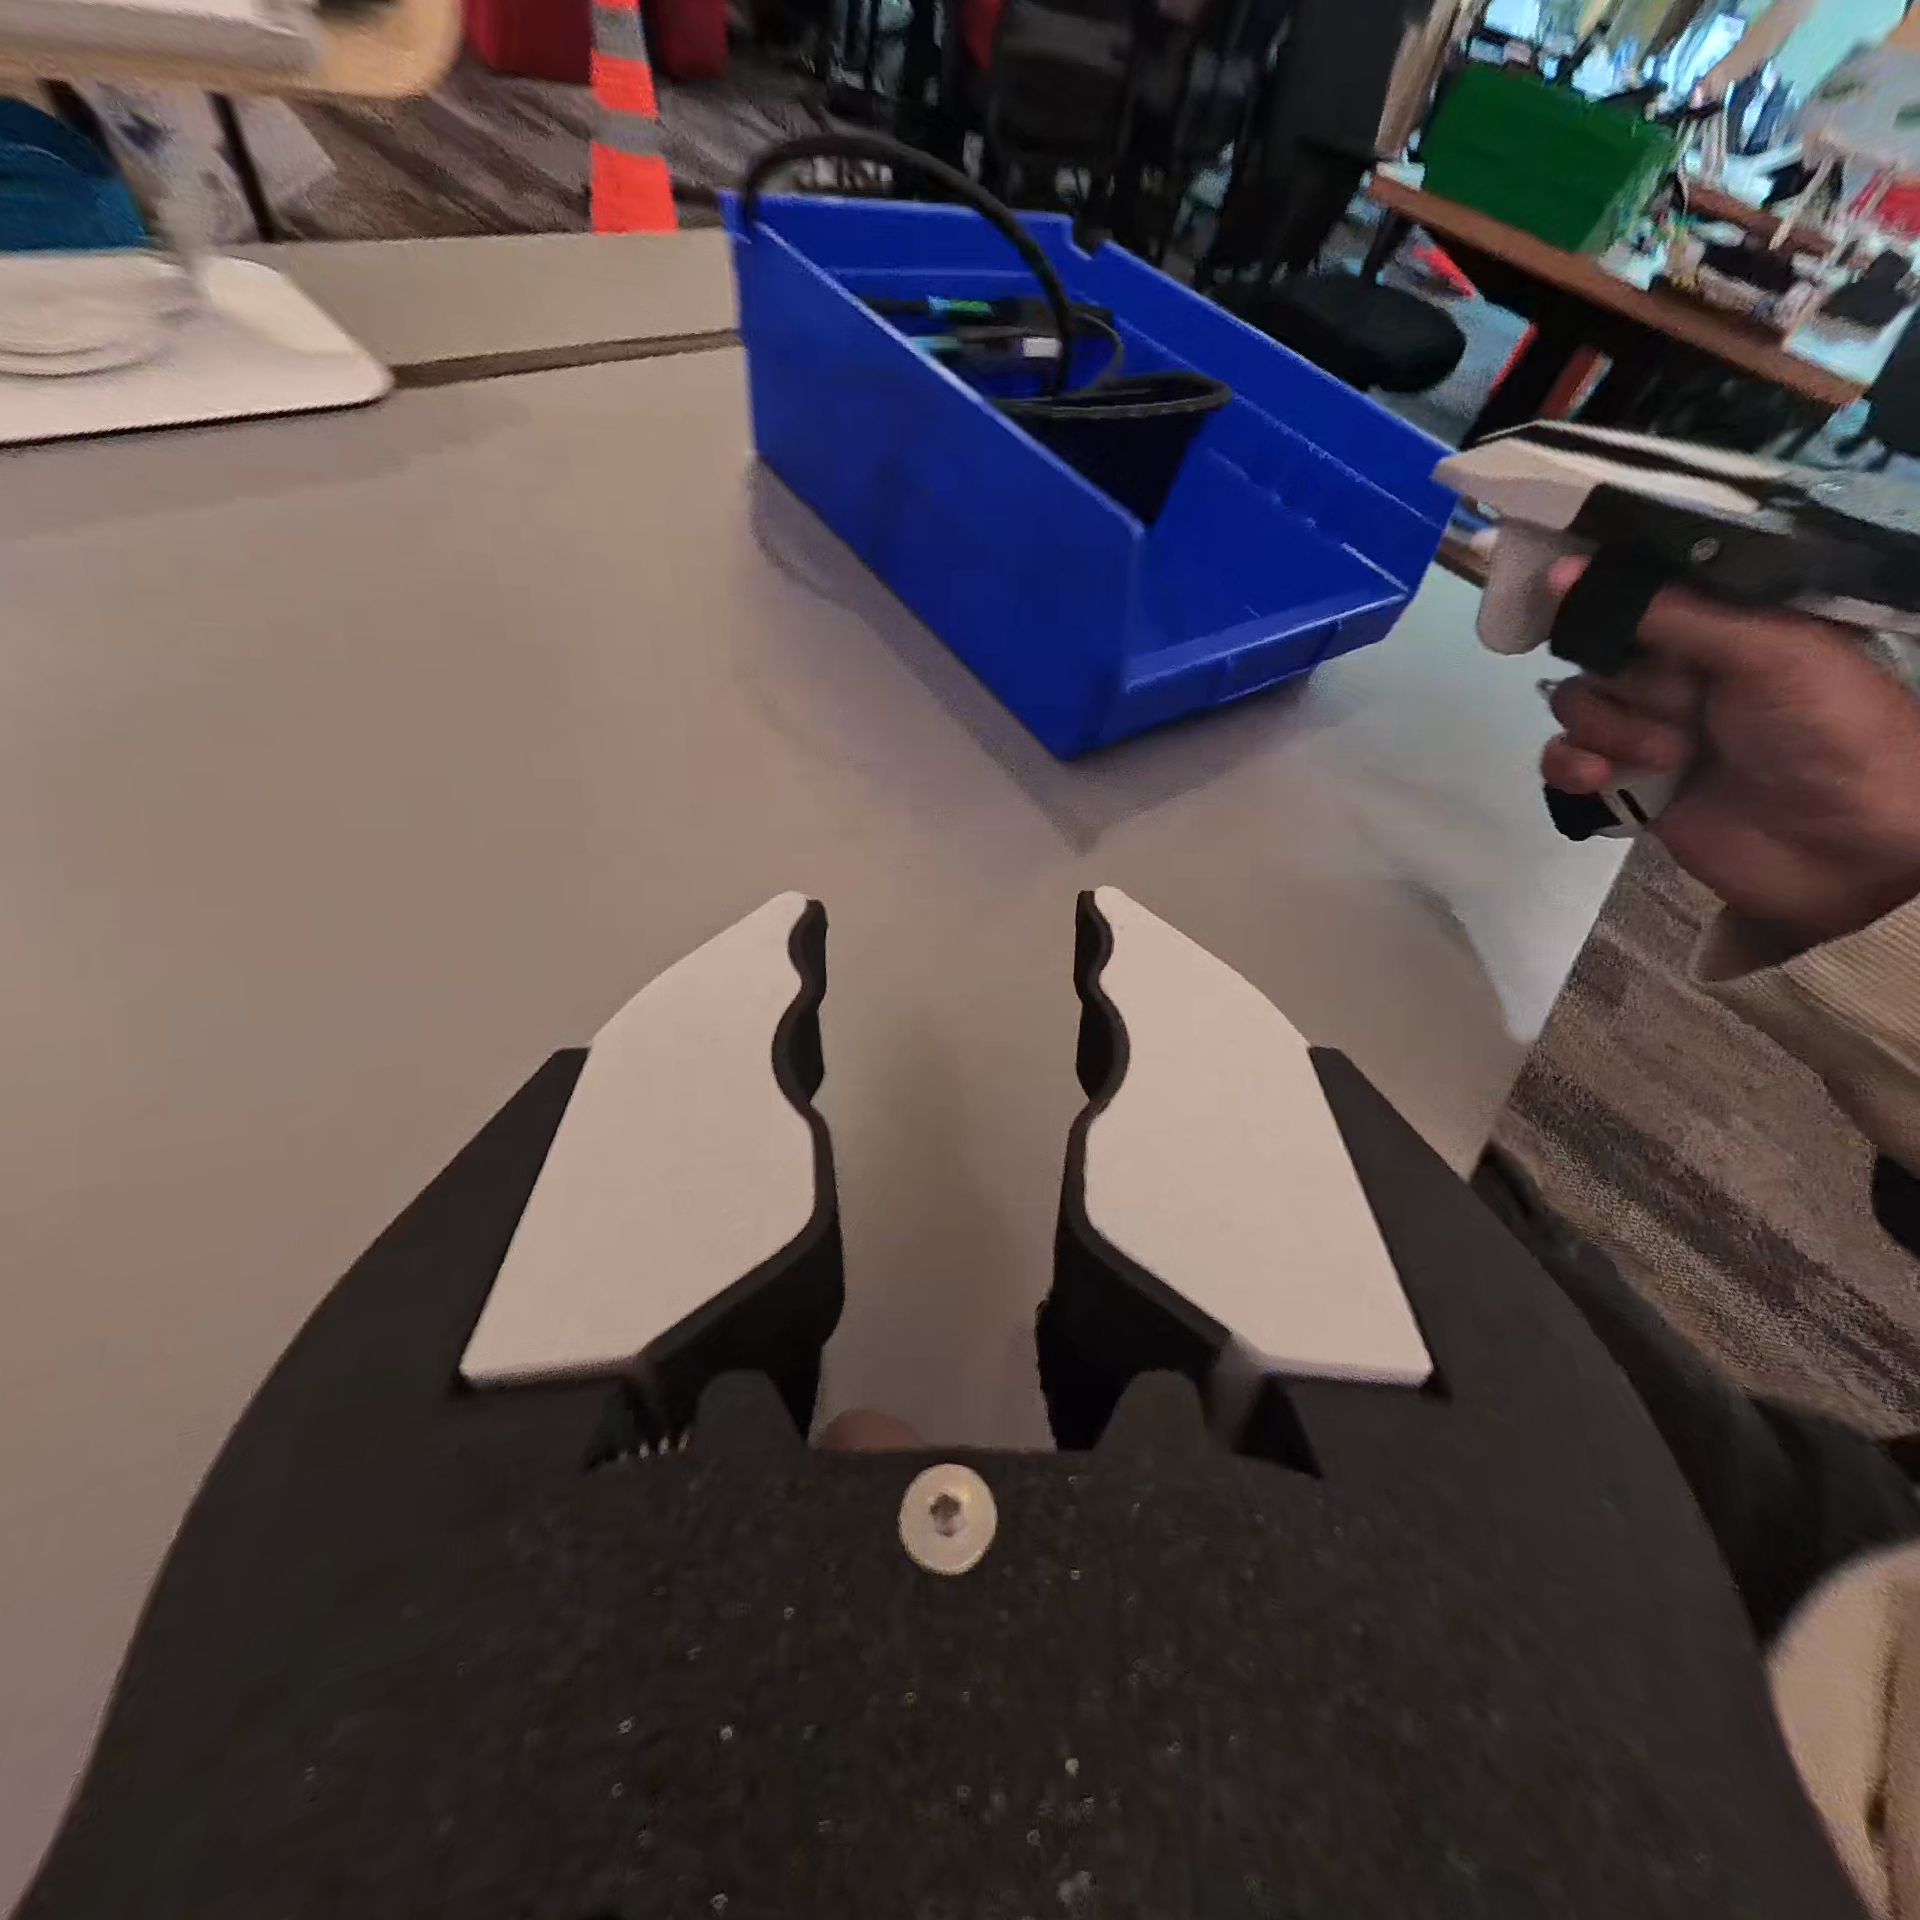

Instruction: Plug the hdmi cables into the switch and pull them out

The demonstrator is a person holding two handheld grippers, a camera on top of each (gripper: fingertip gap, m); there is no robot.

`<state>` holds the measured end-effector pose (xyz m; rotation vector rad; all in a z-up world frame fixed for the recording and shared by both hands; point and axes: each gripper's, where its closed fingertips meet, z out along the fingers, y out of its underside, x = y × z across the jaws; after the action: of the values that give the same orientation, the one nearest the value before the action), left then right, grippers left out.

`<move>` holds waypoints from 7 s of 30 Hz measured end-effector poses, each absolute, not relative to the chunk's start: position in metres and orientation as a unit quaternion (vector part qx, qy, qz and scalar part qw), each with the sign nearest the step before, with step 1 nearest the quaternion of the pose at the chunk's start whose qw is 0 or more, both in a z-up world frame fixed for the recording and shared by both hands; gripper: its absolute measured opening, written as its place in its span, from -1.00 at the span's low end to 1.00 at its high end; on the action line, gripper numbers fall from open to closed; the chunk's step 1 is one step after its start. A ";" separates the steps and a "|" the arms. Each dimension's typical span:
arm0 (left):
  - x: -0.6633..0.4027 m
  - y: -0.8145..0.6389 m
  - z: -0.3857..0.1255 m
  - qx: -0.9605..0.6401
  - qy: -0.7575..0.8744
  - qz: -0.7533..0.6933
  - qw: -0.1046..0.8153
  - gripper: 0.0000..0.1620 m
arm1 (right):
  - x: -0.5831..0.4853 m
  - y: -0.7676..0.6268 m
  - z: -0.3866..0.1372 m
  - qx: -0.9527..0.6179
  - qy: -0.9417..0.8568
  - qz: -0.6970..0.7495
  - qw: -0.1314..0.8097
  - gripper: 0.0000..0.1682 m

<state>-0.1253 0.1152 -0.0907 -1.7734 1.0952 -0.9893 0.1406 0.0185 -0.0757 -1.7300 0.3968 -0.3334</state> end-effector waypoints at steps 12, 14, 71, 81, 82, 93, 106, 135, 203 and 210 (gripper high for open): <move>0.062 0.136 -0.135 -0.763 0.383 -0.366 0.371 -0.59 | 0.214 0.026 -0.123 -0.782 0.269 -0.145 0.543 -0.79; 0.064 0.146 -0.135 -0.775 0.366 -0.342 0.386 -0.70 | 0.215 0.036 -0.126 -0.785 0.278 -0.126 0.539 -0.96; -0.530 0.393 -0.130 -0.853 0.209 -0.137 0.459 -0.96 | -0.098 0.227 -0.127 -0.843 -0.010 -0.024 0.537 -0.89; -0.639 0.277 -0.129 -0.873 0.044 -0.069 0.480 -0.97 | -0.146 0.248 -0.126 -0.833 -0.004 -0.008 0.554 -0.92; -0.647 0.263 -0.129 -0.874 0.027 -0.059 0.482 -0.97 | -0.156 0.254 -0.126 -0.831 0.005 0.000 0.556 -0.92; -0.673 0.178 -0.129 -0.869 -0.067 -0.032 0.490 -0.96 | -0.267 0.282 -0.097 -0.807 -0.057 -0.005 0.588 -0.64; -0.677 0.150 -0.129 -0.856 -0.085 -0.031 0.509 -0.95 | -0.451 0.192 -0.106 -0.804 -0.191 0.163 0.538 -0.72; -0.622 0.120 -0.051 -0.779 -0.019 -0.018 0.626 -0.93 | -0.441 0.162 -0.031 -0.710 -0.223 0.070 0.664 -0.95; -0.485 0.350 -0.128 -0.865 0.173 -0.117 0.456 -0.96 | -0.299 0.291 -0.134 -0.861 -0.004 -0.009 0.508 -0.89; -0.509 0.365 -0.127 -0.853 0.185 -0.143 0.467 -0.96 | -0.332 0.295 -0.134 -0.855 -0.009 -0.005 0.519 -0.86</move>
<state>-0.5092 0.3653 -0.1273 -2.0931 0.4549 -0.3509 -0.3318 0.2950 -0.1341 -2.0495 -0.0208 -0.0122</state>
